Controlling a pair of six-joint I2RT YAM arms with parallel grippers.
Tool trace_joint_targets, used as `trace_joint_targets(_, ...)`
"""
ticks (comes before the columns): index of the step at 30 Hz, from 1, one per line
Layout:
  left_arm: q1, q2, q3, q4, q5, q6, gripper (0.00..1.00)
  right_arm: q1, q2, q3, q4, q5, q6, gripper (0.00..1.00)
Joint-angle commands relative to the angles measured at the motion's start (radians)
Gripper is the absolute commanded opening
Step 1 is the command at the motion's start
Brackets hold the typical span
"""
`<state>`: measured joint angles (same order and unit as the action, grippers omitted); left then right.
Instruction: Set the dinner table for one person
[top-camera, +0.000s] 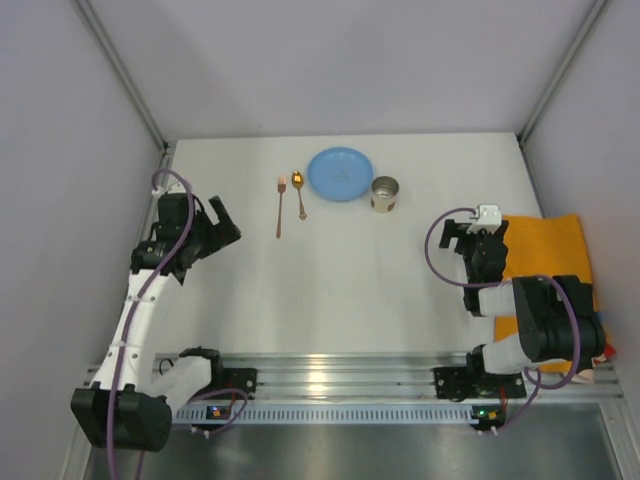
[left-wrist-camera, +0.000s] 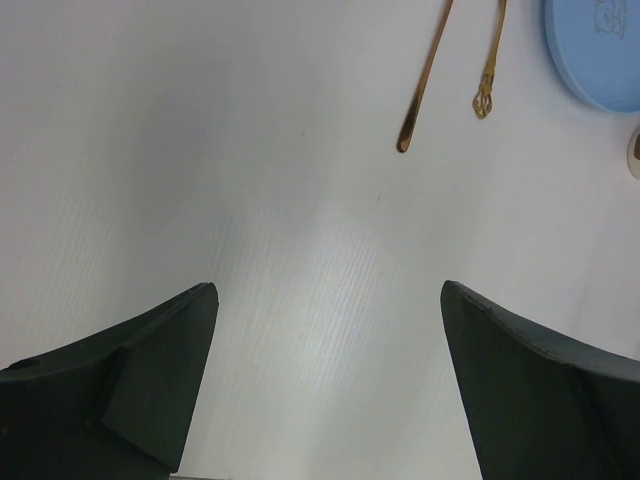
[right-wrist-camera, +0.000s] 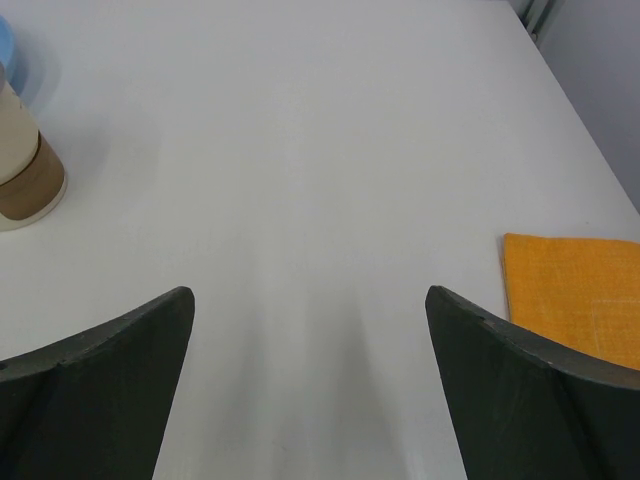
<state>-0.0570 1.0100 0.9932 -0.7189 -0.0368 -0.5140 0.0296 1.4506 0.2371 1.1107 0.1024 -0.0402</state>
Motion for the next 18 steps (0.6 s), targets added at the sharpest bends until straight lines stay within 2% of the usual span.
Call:
trace_joint_targets(1,0.0,-0.048,-0.004,-0.031,0.031,0.022,0.98,-0.008,0.001,0.024,0.043,-0.021,0.02,1.0)
trace_joint_targets(4,0.0,-0.068,-0.014,-0.04,0.023,0.017,0.98,-0.008,0.002,0.027,0.038,-0.023,0.019,1.0)
trace_joint_targets(7,0.0,-0.093,-0.014,-0.045,0.031,0.017,0.98,0.024,-0.044,0.053,-0.033,0.087,0.026,1.0)
trace_joint_targets(8,0.0,-0.1,-0.016,-0.048,0.032,0.022,0.99,0.039,-0.161,0.085,-0.143,0.094,-0.007,1.0)
trace_joint_targets(9,0.0,-0.111,-0.013,-0.051,0.031,0.029,0.99,0.062,-0.218,0.202,-0.405,0.089,-0.01,1.0)
trace_joint_targets(11,0.0,-0.12,-0.004,-0.068,0.032,0.038,0.98,0.066,-0.336,0.351,-0.7,0.063,0.015,1.0)
trace_joint_targets(12,0.0,-0.129,0.001,-0.071,0.031,0.043,0.99,0.059,-0.349,0.461,-0.882,0.154,0.057,1.0)
trace_joint_targets(13,0.0,-0.132,0.004,-0.076,0.031,0.046,0.98,0.055,-0.355,0.5,-0.95,0.277,0.157,1.0)
trace_joint_targets(14,0.0,-0.136,0.004,-0.074,0.032,0.048,0.98,0.04,-0.34,0.528,-1.018,0.404,0.391,1.0)
trace_joint_targets(15,0.0,-0.137,-0.002,-0.074,0.06,0.046,0.98,-0.02,-0.323,0.594,-1.163,0.449,0.422,1.0)
trace_joint_targets(17,-0.001,-0.142,-0.016,-0.059,0.075,0.039,0.98,-0.072,-0.232,0.683,-1.326,0.428,0.421,1.0)
trace_joint_targets(18,0.0,-0.139,-0.03,-0.044,0.083,0.023,0.98,-0.095,-0.185,0.799,-1.427,0.439,0.431,1.0)
